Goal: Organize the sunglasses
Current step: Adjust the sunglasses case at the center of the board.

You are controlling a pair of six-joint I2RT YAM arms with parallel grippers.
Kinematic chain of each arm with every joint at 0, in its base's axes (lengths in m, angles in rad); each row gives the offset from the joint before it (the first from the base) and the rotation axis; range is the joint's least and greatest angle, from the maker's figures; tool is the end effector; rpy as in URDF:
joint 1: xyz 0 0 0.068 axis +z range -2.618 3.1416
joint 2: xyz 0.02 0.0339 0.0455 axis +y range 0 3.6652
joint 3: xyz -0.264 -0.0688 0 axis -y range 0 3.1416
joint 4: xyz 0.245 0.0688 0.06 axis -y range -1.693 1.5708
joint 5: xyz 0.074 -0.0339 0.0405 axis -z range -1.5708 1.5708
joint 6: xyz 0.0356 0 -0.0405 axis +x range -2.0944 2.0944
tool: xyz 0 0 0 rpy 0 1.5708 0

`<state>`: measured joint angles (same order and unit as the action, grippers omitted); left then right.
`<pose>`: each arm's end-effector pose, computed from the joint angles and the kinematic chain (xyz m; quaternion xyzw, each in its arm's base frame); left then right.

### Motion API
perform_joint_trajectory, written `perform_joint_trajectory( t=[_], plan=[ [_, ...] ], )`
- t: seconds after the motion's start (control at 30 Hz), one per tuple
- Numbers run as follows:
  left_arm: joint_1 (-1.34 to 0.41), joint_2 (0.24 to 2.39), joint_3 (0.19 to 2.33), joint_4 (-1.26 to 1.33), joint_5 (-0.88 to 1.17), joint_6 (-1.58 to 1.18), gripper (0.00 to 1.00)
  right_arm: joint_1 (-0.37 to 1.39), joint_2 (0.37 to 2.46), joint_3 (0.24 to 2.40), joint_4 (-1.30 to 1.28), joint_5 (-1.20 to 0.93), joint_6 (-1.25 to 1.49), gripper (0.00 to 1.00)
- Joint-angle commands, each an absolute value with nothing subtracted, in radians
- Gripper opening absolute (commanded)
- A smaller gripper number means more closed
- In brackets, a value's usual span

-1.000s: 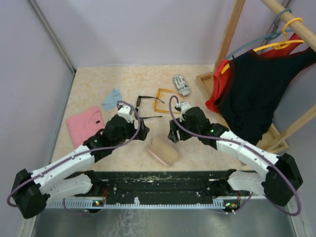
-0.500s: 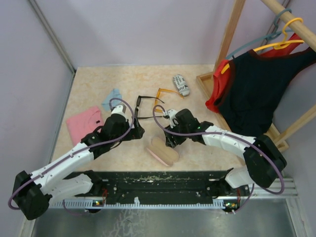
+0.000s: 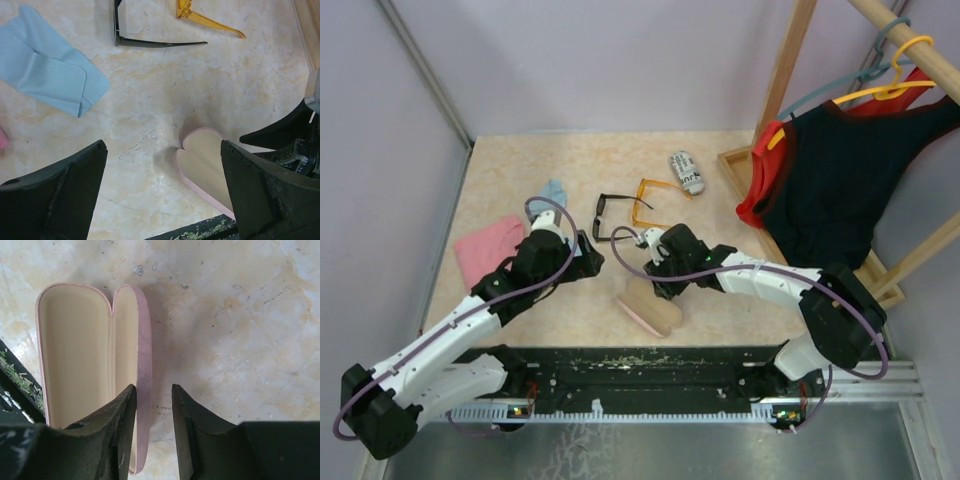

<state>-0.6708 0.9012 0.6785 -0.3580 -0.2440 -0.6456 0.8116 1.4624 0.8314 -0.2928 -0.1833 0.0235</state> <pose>0.1613 -0.1170 0.2654 -0.0468 0.8741 -0.2037 0.4385 0.1952 0.2151 0.1929 -0.3894 0.8606 0.2077 0.2542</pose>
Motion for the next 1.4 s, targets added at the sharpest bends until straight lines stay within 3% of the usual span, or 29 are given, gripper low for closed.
perform_joint_trajectory(
  t=[0.0, 0.2, 0.53, 1.13, 1.37],
  plan=[
    [-0.659, 0.878, 0.707, -0.393, -0.265, -0.619, 0.99, 0.819, 1.480, 0.902, -0.291, -0.159, -0.042, 0.34],
    [-0.655, 0.853, 0.703, -0.399, -0.280, -0.606, 1.00, 0.820, 1.510, 0.933, -0.318, -0.172, -0.079, 0.32],
    [-0.653, 0.836, 0.709, -0.423, -0.319, -0.592, 1.00, 0.821, 1.530, 0.945, -0.341, -0.244, -0.140, 0.41],
    [-0.653, 0.788, 0.720, -0.465, -0.369, -0.602, 0.99, 0.820, 1.562, 1.027, -0.350, -0.238, -0.319, 0.14],
    [-0.653, 0.775, 0.727, -0.483, -0.376, -0.597, 0.99, 0.813, 1.617, 1.086, -0.386, -0.244, -0.409, 0.10]
  ],
)
